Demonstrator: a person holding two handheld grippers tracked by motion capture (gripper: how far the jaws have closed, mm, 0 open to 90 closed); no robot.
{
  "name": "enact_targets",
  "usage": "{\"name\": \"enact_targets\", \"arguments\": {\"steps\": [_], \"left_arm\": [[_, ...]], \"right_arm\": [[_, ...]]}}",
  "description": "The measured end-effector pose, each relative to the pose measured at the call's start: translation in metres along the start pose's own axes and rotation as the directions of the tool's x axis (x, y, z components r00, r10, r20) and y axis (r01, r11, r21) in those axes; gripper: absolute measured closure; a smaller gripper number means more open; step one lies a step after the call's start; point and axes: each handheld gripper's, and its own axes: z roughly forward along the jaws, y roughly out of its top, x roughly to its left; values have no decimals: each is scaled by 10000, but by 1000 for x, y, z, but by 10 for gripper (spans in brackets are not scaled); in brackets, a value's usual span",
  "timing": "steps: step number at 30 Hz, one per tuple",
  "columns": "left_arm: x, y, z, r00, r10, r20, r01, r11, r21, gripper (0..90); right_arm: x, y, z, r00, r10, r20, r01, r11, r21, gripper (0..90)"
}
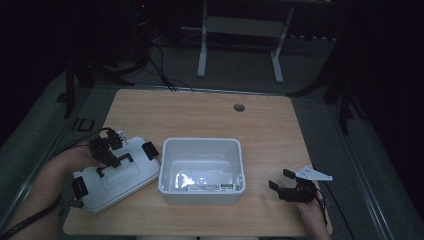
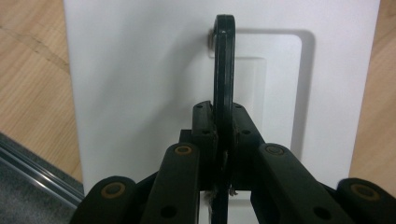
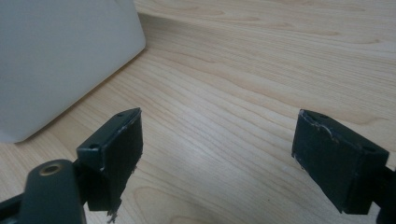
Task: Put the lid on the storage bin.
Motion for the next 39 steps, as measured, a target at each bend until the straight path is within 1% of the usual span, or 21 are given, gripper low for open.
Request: {"name": "enact_targets", "arguments": {"steps": [6, 9, 12, 14, 18, 21, 23, 26, 27, 28, 29, 30, 31, 33, 34, 36, 38, 39], "left_arm": [[-3, -4, -23, 9999, 65, -122, -68, 9997, -241, 833], [-5, -4, -33, 9995, 135, -279, -143, 9994, -300, 833], [-6, -5, -42, 9993, 119, -362, -134, 9991, -394, 833], [-7, -4, -48, 9990, 162, -428, -183, 9986, -490, 833], [-11, -2, -61, 9982, 328, -503, -354, 9980, -521, 833], [-13, 0, -71, 9980, 405, -480, -433, 9974, -582, 833], [-15, 1, -78, 9972, 446, -600, -484, 9968, -639, 833], [-18, 3, -90, 9968, 511, -607, -556, 9956, -753, 833], [-19, 4, -93, 9961, 614, -633, -662, 9948, -776, 833], [-20, 4, -97, 9960, 612, -652, -667, 9940, -866, 833], [-21, 5, -101, 9950, 697, -709, -756, 9935, -846, 833], [-22, 6, -104, 9944, 764, -731, -832, 9920, -951, 833], [-23, 7, -108, 9950, 766, -645, -832, 9908, -1067, 833], [-26, 10, -115, 9926, 952, -748, -1034, 9881, -1138, 833], [-28, 11, -118, 9925, 964, -749, -1047, 9877, -1164, 833], [-32, 15, -123, 9895, 1115, -922, -1219, 9857, -1164, 833], [-37, 19, -126, 9869, 1271, -991, -1378, 9843, -1101, 833], [-39, 22, -128, 9857, 1370, -981, -1482, 9819, -1182, 833]], "right_arm": [[1, 0, 2, 10000, -94, -26, 94, 9998, 192, 156], [1, 0, 1, 10000, -59, -76, 60, 9999, 159, 156], [0, 0, 1, 9999, 11, -125, -9, 10000, 99, 156], [-1, 0, 1, 9999, 55, -94, -54, 9999, 102, 156], [0, 0, 1, 9999, 18, -109, -17, 9999, 127, 156], [0, -1, 2, 9999, -9, -102, 11, 9998, 192, 156], [0, -1, 2, 9999, -34, -110, 37, 9998, 209, 156], [0, -1, 2, 9999, -29, -112, 31, 9998, 209, 156], [0, -1, 2, 9999, -6, -124, 8, 9998, 178, 156], [-1, -1, 2, 9999, 2, -139, 1, 9998, 179, 156], [-1, -1, 2, 9999, 2, -134, 0, 9998, 190, 156], [-1, -1, 2, 9999, 9, -145, -6, 9998, 184, 156], [-1, -1, 2, 9999, 14, -164, -11, 9998, 177, 156], [-1, -1, 2, 9998, -13, -177, 16, 9998, 184, 156], [0, -1, 2, 9998, -2, -186, 5, 9998, 177, 156], [0, -1, 2, 9998, -12, -185, 16, 9998, 200, 156], [0, -1, 2, 9998, -16, -190, 19, 9998, 192, 156], [0, -1, 2, 9998, -16, -192, 20, 9998, 197, 156]]}}
